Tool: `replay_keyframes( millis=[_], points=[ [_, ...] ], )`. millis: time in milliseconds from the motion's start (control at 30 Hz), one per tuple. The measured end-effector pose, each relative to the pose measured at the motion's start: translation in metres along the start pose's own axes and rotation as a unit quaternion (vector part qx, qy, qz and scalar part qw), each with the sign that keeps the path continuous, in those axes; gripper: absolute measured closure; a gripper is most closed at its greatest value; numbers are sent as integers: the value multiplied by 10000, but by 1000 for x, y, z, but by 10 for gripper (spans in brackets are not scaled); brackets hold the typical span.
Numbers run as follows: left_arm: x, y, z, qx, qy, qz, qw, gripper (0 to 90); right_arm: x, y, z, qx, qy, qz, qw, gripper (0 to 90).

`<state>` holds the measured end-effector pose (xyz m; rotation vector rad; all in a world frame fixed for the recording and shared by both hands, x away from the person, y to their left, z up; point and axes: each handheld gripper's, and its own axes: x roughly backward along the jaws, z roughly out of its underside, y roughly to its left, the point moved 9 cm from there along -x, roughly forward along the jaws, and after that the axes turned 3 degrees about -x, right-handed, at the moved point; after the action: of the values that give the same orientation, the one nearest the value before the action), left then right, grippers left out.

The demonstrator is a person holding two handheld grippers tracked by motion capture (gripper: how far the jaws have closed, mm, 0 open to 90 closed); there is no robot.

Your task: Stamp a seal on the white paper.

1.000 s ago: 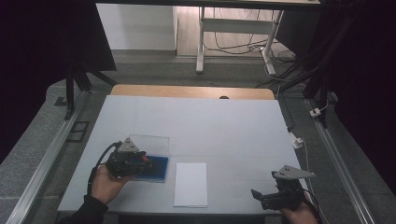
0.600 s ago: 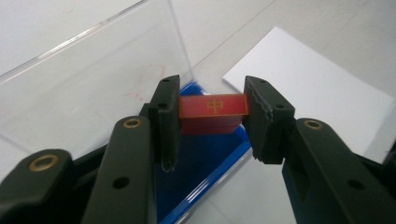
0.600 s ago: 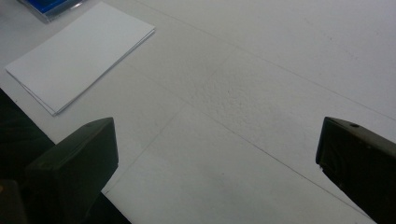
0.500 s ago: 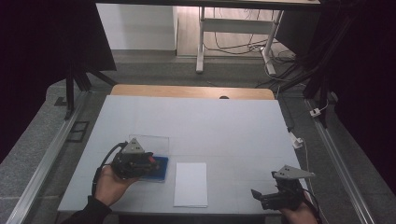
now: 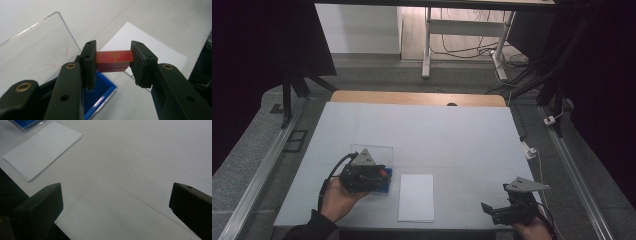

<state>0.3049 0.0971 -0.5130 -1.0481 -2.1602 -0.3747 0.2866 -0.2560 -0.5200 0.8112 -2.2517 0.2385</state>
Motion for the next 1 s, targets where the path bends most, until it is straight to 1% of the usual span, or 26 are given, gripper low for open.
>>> replay_keyframes(
  millis=[200,367,567,733,1000],
  points=[
    [-6,-7,-6,-79,14,115,9999,581,0,0,0,-15,10,4,10000,0],
    [-12,-13,-11,-213,48,200,9996,581,0,0,0,-6,24,17,10000,0],
    [-22,-19,-18,-288,67,288,9991,581,0,0,0,-15,24,3,10000,0],
    [-30,-23,-23,-311,83,390,9987,581,0,0,0,-14,25,2,10000,0],
    [-44,-32,-29,-421,168,497,9977,581,0,0,0,-12,24,-2,10000,0]
  ],
)
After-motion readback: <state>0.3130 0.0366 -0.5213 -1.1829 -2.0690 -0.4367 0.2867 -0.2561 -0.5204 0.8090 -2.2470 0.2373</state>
